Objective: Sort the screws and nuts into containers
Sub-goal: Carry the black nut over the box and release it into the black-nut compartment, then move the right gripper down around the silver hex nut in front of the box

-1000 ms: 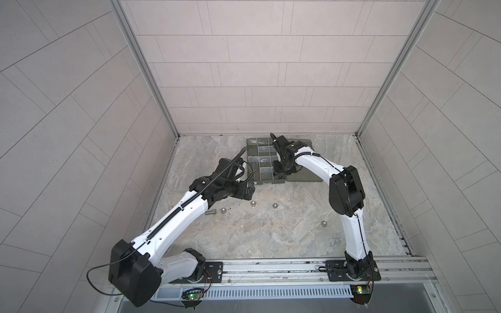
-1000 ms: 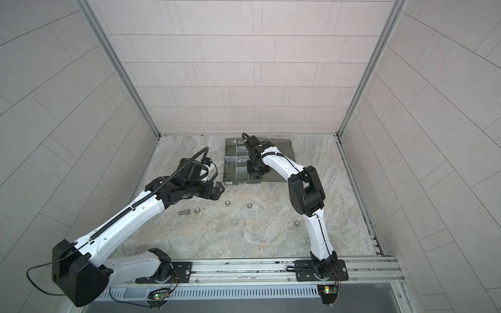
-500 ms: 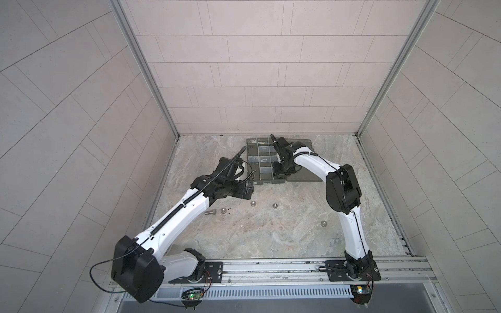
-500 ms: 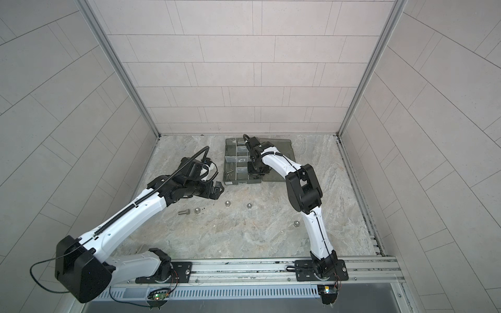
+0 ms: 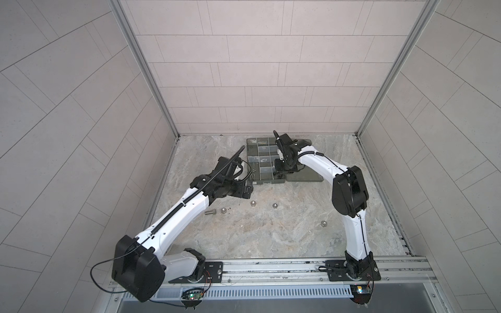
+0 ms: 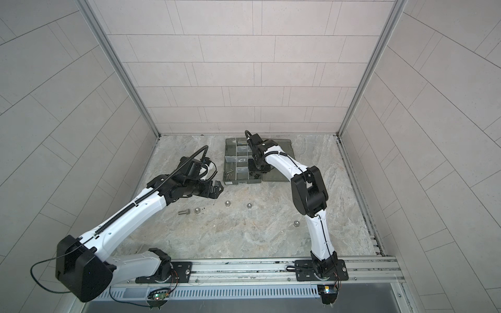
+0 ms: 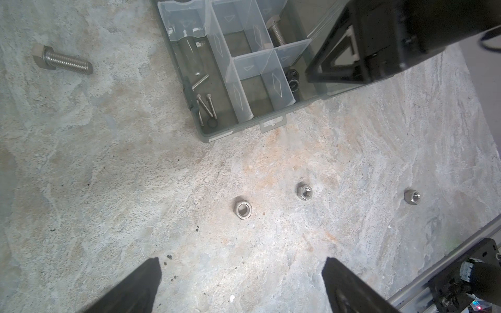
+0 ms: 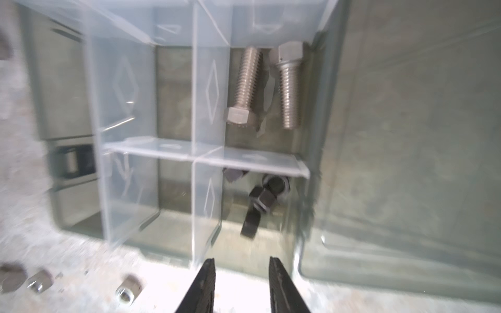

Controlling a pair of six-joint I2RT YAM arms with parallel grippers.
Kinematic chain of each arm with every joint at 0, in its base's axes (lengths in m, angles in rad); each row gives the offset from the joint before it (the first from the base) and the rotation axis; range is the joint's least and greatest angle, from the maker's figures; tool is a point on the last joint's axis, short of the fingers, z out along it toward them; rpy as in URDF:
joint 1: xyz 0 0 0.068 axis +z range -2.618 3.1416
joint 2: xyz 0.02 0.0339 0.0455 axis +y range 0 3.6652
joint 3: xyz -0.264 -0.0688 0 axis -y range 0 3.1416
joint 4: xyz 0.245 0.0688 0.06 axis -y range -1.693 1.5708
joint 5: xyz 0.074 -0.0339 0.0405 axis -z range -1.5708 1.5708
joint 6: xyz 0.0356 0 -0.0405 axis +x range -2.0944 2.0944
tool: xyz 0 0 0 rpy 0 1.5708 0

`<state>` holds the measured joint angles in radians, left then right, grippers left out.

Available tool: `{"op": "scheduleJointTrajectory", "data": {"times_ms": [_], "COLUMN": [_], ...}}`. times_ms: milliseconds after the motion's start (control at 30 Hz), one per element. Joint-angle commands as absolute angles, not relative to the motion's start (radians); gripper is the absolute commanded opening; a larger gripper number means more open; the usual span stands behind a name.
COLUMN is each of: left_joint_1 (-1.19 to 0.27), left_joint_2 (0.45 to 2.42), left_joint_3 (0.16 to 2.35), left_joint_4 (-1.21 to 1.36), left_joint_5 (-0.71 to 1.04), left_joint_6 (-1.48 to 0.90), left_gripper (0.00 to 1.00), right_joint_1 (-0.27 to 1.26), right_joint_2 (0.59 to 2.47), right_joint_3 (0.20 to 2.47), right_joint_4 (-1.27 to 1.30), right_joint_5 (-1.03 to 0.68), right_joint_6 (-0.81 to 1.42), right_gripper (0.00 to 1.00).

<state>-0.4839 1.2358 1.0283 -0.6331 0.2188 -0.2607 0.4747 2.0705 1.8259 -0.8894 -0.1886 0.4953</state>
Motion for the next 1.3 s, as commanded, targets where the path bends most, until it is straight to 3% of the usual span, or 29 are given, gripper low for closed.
{"op": "scheduleJointTrajectory", "data": {"times_ms": [0,467,700,1267], "left_joint_1": [-0.478,-0.496,-0.574,-0.629], "left_joint_2": [1.214,1.197,1.208,1.146], "left_joint_3": [1.055,0.991,0.983,0.925], "left_joint_4": [-0.633,-0.550,-0.548,-0.540], "left_joint_5": [0.238,0.350,0.334,0.300], "left_joint_6": [-0.252,-0.347,-0.369,-0.393], "left_gripper": [1.00,1.00,1.00,1.00], "right_joint_1": [0.468,0.403,0.403,0.377], "right_joint_2": [1.935,1.538,1.351,1.296], "right_joint_3": [1.771,1.170,0.931,0.733], "right_joint_4": [-0.906,-0.834,-0.806,-0.796], "right_joint_5": [-0.144,-0.069,-0.074,-0.063], "right_joint_6": [0.474,0.521,0.588,0.677], "right_gripper": [0.34,0.35,0.40,0.41]}}
